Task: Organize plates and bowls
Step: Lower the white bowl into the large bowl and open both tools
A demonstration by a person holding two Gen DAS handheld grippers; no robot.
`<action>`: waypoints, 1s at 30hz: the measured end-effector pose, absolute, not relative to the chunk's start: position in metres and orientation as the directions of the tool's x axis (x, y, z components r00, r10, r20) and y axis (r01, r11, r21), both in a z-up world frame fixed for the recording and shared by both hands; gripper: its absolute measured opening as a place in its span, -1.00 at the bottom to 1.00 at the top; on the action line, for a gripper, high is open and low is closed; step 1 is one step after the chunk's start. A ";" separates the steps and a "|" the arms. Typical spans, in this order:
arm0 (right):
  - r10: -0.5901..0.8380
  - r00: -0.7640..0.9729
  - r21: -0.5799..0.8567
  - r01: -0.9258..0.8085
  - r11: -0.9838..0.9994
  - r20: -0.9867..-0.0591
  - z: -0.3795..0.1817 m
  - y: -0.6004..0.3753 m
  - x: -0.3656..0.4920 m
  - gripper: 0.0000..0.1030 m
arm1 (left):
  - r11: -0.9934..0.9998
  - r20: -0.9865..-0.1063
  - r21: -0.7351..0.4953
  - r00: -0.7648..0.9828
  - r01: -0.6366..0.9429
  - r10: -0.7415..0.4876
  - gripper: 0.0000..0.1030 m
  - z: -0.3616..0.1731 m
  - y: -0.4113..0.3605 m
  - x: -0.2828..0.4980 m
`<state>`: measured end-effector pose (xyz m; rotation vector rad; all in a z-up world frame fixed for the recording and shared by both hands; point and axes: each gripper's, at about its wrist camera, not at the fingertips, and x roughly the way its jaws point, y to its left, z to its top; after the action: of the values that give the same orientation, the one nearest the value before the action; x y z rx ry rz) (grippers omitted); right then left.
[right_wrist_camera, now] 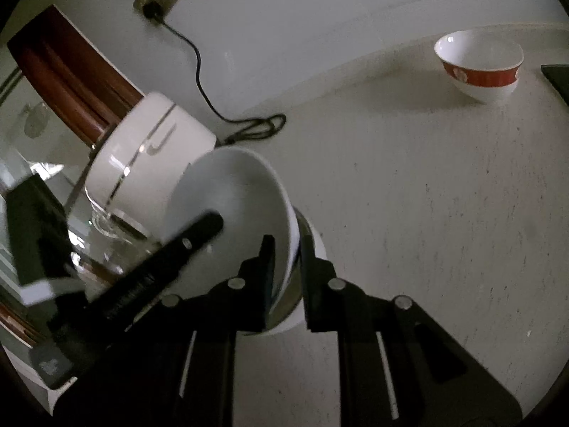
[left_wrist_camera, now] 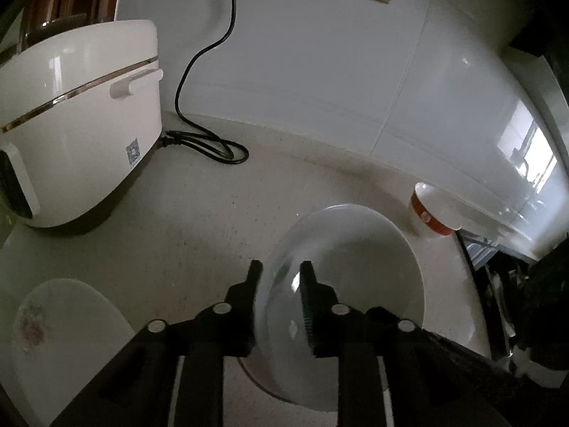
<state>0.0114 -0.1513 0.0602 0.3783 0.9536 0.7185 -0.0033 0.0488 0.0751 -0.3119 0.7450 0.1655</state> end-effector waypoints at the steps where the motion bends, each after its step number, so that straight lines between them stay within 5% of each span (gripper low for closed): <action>1: 0.693 0.376 0.572 -0.391 0.721 -0.616 0.061 -0.149 0.009 -0.67 | 0.941 -0.692 -0.224 0.721 -0.255 0.031 -0.44 0.075 0.049 -0.002; 14: 0.622 0.429 0.457 -0.430 0.779 -0.655 0.066 -0.140 -0.002 -0.57 | 0.940 -0.733 -0.221 0.680 -0.260 0.016 -0.41 0.064 0.049 0.008; 30: 0.433 0.613 0.118 -0.484 0.867 -0.661 0.077 -0.119 -0.027 -0.51 | 0.947 -0.741 -0.193 0.671 -0.257 0.031 -0.47 0.060 0.050 0.009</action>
<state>-0.0267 -0.1195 0.0774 -0.0741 0.7413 0.5287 0.0093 0.0504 0.0603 -0.2937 0.8227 0.1648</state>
